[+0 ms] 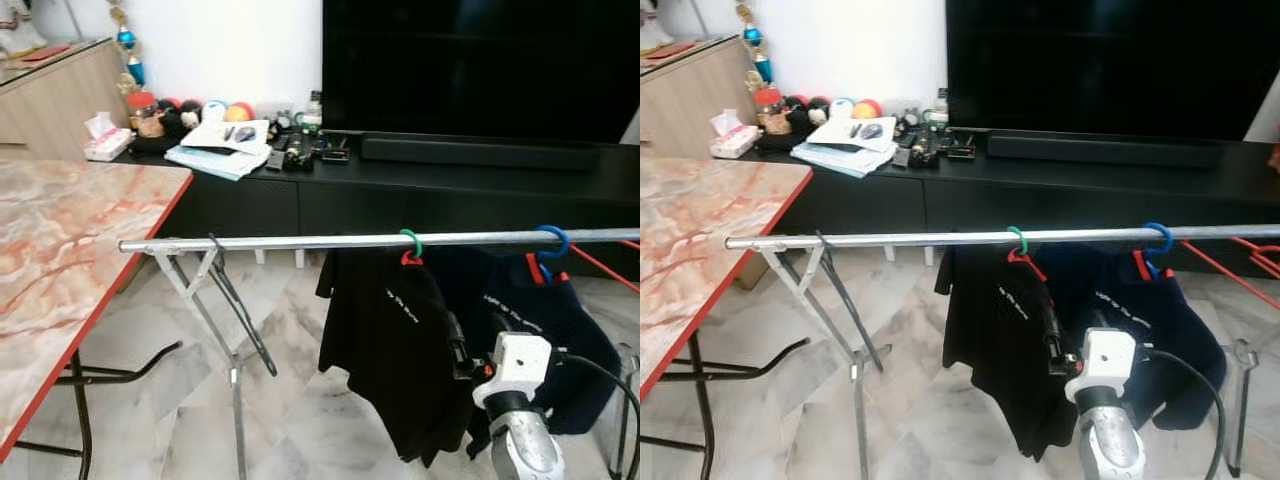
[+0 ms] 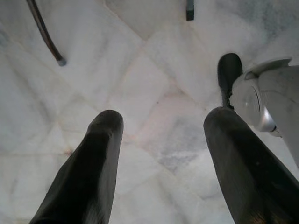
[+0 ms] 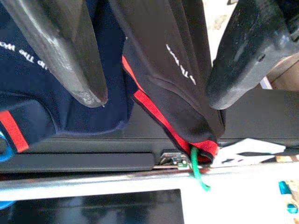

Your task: Hang hanger

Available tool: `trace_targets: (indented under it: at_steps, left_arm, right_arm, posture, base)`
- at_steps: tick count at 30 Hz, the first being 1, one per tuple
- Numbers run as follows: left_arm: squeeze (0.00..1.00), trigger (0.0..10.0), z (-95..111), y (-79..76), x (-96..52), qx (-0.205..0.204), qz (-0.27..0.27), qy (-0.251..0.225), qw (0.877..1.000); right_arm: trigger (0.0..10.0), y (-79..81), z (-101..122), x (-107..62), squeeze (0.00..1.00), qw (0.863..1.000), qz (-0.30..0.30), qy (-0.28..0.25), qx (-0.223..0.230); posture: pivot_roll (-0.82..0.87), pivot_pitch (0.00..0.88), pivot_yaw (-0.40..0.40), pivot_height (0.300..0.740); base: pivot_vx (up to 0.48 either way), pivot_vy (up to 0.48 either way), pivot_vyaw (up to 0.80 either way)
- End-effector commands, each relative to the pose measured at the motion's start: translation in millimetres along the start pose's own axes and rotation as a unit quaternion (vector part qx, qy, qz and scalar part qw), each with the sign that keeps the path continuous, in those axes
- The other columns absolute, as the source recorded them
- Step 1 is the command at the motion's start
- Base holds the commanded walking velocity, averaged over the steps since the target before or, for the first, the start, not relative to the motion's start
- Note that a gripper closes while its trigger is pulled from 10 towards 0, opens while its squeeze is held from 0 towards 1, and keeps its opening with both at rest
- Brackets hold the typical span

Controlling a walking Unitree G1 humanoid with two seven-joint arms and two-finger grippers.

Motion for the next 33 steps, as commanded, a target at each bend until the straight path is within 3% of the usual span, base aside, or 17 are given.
trace_targets:
  at_steps: [1,6,16,21,33]
  left_arm:
    - [0.0,10.0,-4,2.6,-0.4,0.008,0.002,0.009,1.0]
    - [0.0,10.0,-4,2.8,-0.4,0.009,0.001,0.009,1.0]
    - [0.0,10.0,-2,2.1,-0.1,0.017,-0.001,0.008,1.0]
    - [0.0,10.0,-1,3.4,-0.1,0.018,0.001,0.007,1.0]
    - [0.0,10.0,1,1.5,0.2,0.004,-0.001,0.0,1.0]
  right_arm:
    - [10.0,-5.7,7,1.2,0.0,1.0,-0.008,-0.005,0.006]
    - [10.0,-2.9,8,5.2,0.0,1.0,0.004,0.0,0.012]
    - [10.0,20.4,5,25.5,0.0,0.995,0.085,0.047,-0.008]
    - [10.0,25.3,16,36.5,0.0,0.996,0.081,0.027,0.008]
    - [10.0,21.5,11,28.8,0.0,0.997,0.072,0.029,0.012]
  posture:
    - [-0.06,0.0,0.038,0.74]
    - [-0.06,0.0,0.041,0.74]
    - [-0.08,0.0,0.054,0.74]
    - [-0.08,0.0,0.052,0.74]
    - [-0.07,0.0,0.053,0.74]
  base:
    - [0.0,0.0,0.0]
    - [0.0,0.0,0.0]
    - [0.0,0.0,0.0]
    - [0.0,0.0,0.0]
    - [0.0,0.0,0.0]
Point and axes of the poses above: a point about 5 cm out from each wrist's last joint towards the gripper, its own x axis pointing out of the wrist towards the gripper, its own z axis along the axis of the wrist's last joint, y = z × x, the point moved 4 cm from there along x, pointing out of the wrist towards the gripper, and after that the axes turned 11 degrees about x, right-handed, at the moved point
